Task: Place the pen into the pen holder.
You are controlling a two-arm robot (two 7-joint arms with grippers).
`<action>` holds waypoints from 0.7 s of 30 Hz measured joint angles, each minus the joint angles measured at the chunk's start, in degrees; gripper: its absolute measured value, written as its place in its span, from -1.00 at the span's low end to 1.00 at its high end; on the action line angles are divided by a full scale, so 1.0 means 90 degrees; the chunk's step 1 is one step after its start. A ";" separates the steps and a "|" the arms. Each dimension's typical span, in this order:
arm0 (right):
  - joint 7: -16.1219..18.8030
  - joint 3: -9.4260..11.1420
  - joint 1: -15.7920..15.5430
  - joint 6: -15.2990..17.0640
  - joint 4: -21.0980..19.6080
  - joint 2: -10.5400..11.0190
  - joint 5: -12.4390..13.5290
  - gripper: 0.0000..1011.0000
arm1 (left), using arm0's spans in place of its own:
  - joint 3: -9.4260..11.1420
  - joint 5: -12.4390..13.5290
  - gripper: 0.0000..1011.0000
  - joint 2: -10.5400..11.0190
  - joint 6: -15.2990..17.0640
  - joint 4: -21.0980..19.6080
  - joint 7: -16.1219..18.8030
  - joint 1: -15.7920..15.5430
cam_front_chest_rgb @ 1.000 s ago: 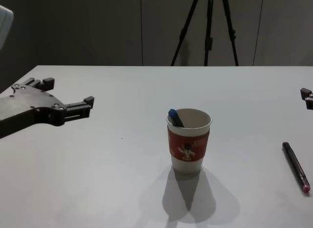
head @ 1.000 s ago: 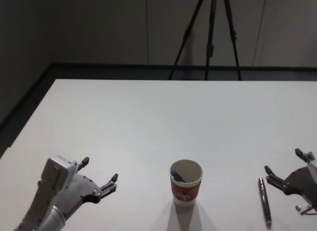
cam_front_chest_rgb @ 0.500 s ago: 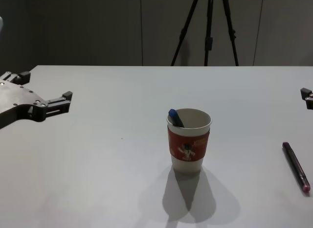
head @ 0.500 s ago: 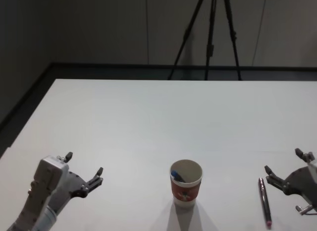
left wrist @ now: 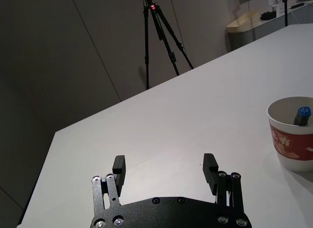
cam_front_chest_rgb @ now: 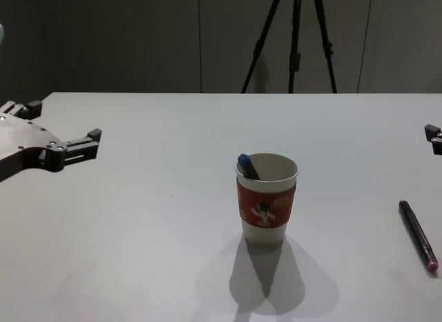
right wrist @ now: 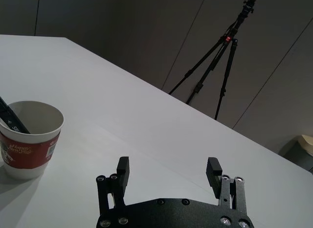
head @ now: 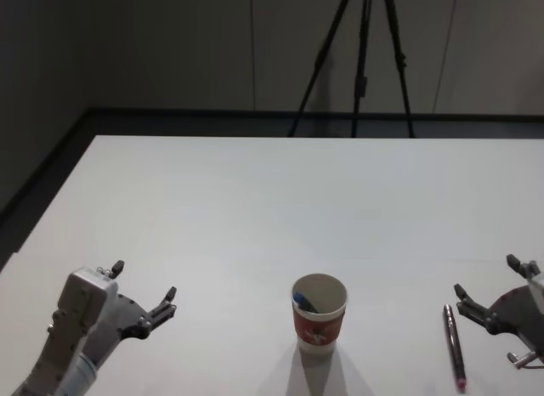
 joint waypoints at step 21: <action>0.0040 0.0414 -0.0291 0.0113 -0.0155 -0.0096 -0.0041 0.98 | -0.0005 0.0000 0.98 0.0000 0.0002 -0.0005 0.0000 0.0002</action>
